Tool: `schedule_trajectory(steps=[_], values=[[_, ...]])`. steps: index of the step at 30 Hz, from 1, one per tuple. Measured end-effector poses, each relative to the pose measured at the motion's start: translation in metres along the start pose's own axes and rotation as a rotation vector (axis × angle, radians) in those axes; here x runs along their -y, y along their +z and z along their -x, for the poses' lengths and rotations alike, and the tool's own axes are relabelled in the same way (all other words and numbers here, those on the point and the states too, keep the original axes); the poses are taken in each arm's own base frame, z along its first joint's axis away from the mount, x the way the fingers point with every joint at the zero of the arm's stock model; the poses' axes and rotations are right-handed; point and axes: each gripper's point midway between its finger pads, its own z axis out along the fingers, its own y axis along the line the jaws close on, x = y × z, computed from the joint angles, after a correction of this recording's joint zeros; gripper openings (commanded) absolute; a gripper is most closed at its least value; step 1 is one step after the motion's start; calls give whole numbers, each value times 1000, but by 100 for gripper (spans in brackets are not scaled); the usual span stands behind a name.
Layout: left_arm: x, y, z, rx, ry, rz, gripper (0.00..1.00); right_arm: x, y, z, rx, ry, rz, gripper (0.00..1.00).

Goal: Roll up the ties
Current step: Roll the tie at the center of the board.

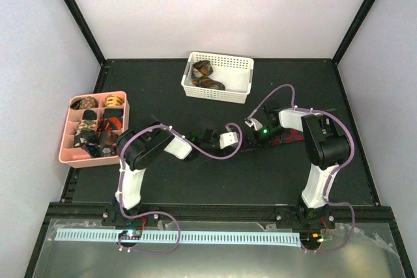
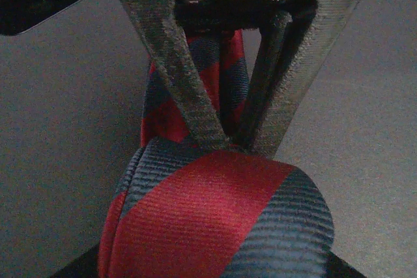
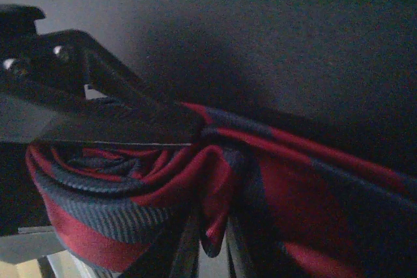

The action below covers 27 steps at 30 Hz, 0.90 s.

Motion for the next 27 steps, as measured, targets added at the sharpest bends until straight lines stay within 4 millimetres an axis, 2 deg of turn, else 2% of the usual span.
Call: schedule_trajectory(steps=[5, 9, 11, 14, 18, 20, 23, 27], values=[[-1, -2, -2, -63, -33, -7, 34, 2, -13, 1, 13, -5, -5, 34], [-1, -2, -3, -107, -57, -17, 34, 3, -40, 13, 81, -42, -4, 52], [-1, -2, -5, -125, -69, -23, 34, -3, -51, 17, 116, -54, 16, 53], [-1, -2, -5, -140, -82, -27, 35, -20, -54, 21, 139, -81, 65, 50], [-1, -1, -5, -152, -95, -31, 35, -35, -41, 18, 106, -93, 106, 45], [-1, -1, -5, -155, -98, -33, 35, -38, -33, 16, 83, -91, 111, 36], [-1, -1, -5, -159, -100, -34, 36, -34, -25, 15, 66, -78, 101, 28], [-1, -1, -5, -159, -99, -33, 36, -28, -21, 17, 57, -73, 98, 3]])
